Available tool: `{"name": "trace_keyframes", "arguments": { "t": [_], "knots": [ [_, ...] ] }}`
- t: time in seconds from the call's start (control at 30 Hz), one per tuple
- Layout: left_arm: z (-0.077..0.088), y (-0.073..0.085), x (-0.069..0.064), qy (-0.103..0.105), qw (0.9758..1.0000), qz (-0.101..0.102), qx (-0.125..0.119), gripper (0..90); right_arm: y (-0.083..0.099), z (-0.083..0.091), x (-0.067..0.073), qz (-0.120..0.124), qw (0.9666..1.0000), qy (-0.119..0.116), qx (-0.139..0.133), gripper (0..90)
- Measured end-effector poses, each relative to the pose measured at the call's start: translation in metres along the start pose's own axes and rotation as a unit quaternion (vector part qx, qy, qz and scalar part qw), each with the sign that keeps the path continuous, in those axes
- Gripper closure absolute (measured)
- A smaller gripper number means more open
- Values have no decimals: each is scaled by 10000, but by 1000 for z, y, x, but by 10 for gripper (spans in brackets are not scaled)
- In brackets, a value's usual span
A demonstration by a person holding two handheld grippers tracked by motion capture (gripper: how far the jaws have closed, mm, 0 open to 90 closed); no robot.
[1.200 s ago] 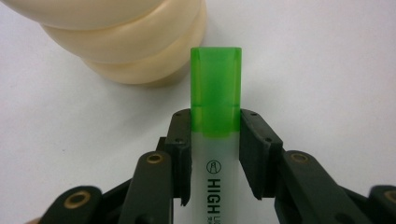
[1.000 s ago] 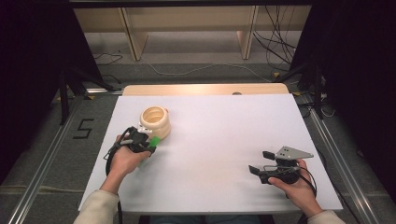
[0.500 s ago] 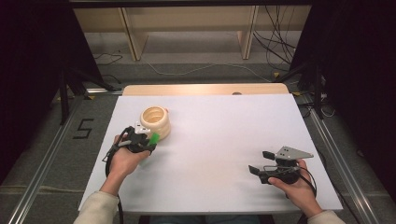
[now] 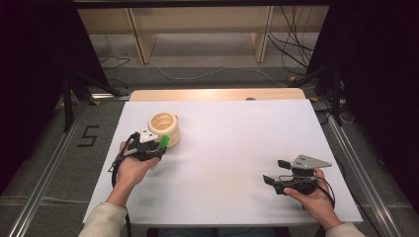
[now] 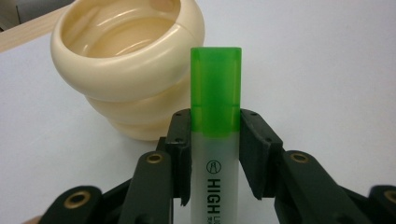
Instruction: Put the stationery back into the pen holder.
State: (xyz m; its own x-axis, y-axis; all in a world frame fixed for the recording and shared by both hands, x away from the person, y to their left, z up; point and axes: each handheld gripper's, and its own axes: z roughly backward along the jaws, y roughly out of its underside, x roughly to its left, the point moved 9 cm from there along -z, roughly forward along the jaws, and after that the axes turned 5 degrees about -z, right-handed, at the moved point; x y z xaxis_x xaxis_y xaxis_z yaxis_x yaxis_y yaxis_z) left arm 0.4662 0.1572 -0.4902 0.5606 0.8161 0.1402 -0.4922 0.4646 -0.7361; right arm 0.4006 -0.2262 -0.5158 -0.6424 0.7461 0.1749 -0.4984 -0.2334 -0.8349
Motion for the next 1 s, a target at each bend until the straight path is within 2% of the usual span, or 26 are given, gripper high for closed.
{"name": "trace_keyframes", "arguments": {
  "t": [0.23, 0.5, 0.7, 1.0],
  "knots": [
    [1, -5, 0, 16, 9998, 0, -212, 667, 0, 0, 0, 5, 10000, -4, -3, 165],
    [2, -8, 2, 45, 9994, -33, -329, 667, 0, 0, 0, 7, 10000, -6, 1, 165],
    [5, -15, 4, 26, 9983, 76, -572, 667, 0, 0, 0, 8, 10000, -3, -2, 165],
    [7, -24, 5, -24, 9969, 97, -776, 667, 0, -1, 1, 0, 10000, -16, -10, 165]
  ]
}}
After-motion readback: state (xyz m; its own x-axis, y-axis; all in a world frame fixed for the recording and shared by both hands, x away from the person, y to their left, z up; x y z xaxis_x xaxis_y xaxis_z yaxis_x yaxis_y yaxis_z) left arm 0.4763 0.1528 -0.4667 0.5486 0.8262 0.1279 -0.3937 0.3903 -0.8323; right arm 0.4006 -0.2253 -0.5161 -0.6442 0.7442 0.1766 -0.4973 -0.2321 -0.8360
